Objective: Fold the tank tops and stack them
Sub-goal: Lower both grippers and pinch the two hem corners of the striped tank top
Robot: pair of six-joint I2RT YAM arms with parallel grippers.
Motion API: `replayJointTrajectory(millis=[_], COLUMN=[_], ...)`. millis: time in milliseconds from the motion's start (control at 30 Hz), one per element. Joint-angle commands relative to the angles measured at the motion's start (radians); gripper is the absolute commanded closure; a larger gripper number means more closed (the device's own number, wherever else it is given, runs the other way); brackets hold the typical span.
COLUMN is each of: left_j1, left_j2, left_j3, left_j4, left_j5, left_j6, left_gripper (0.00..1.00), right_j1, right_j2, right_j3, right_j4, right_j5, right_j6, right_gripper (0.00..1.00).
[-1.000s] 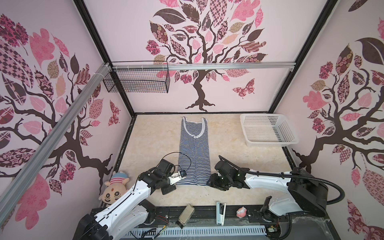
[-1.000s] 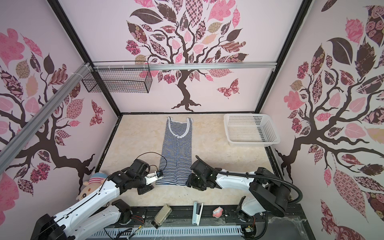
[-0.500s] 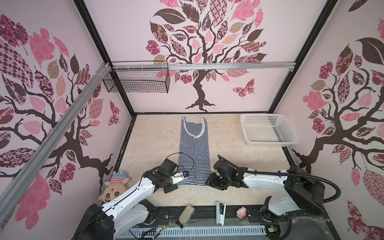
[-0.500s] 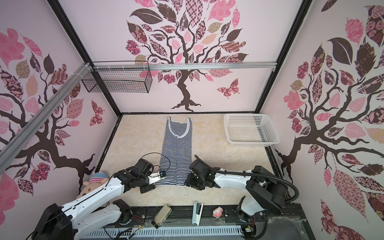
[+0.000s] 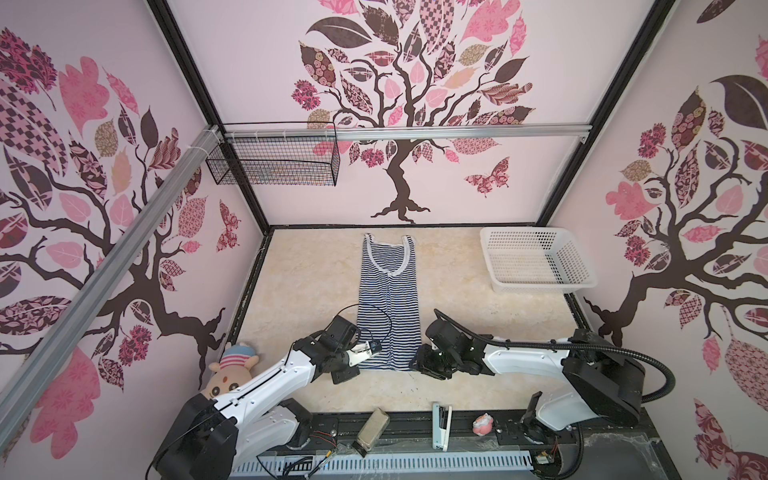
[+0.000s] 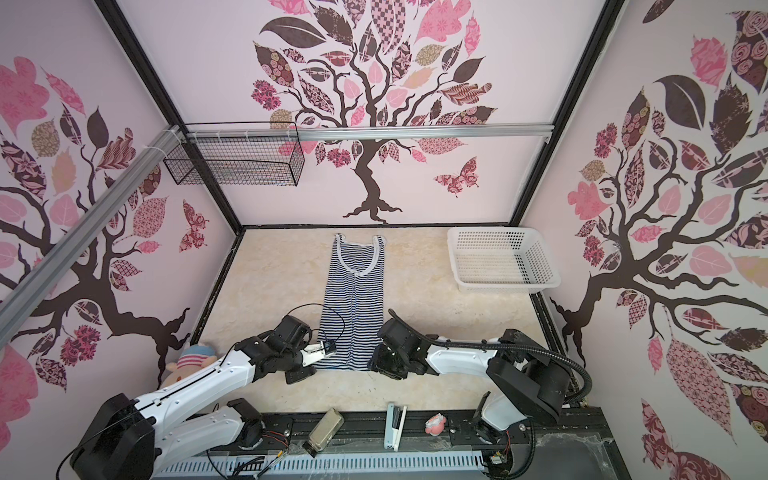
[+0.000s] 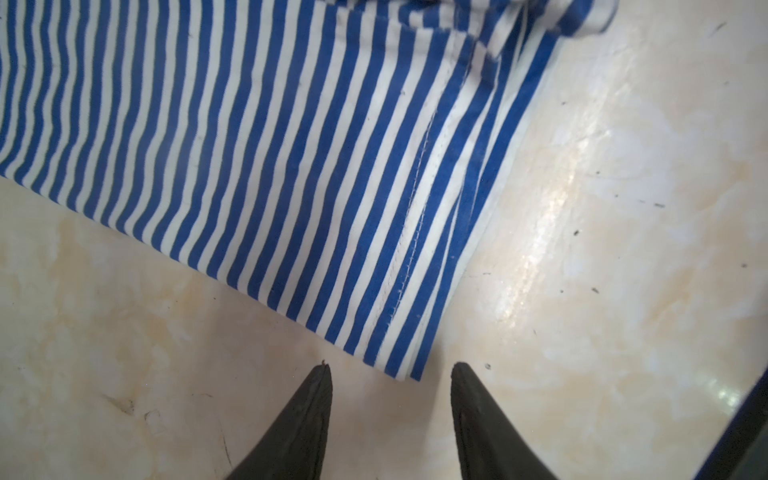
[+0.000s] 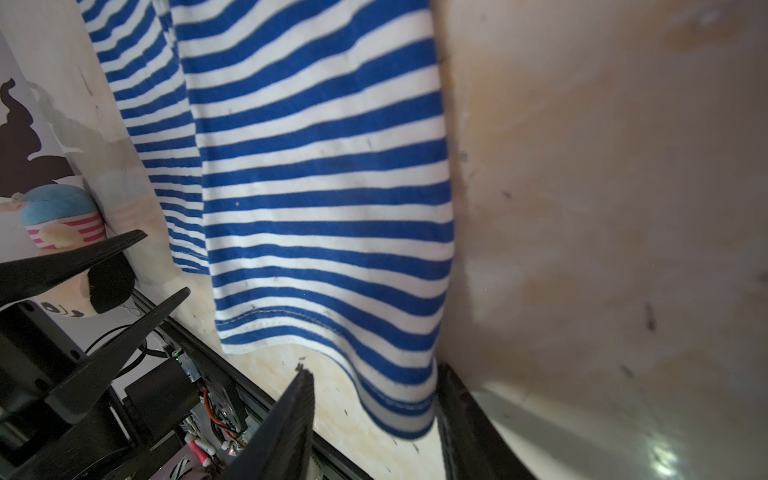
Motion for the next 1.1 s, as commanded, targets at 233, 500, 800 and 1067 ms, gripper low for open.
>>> replayJointTrajectory(millis=[233,500,800,1067], left_j1=[-0.009,-0.012,-0.012,-0.013], left_j2=[0.037,0.095,0.159,0.177], left_j3=[-0.005,-0.003,0.019,0.027], left_j4=[0.007,0.043,0.045,0.041], left_j5=[0.035,0.038,0.025,0.02], left_j6=[0.008,-0.002,-0.008,-0.015], left_gripper=[0.54,0.61,0.72,0.85], right_j1=[-0.002,-0.009,-0.016,-0.024], right_j2=[0.026,0.026,0.037,0.045], right_j3=[0.002,0.002,0.008,0.011], right_j4=[-0.004,-0.005,-0.005,-0.004], right_j5=[0.008,0.006,0.002,-0.004], right_j6=[0.007,0.006,0.001,-0.002], right_gripper=[0.54,0.63,0.66,0.6])
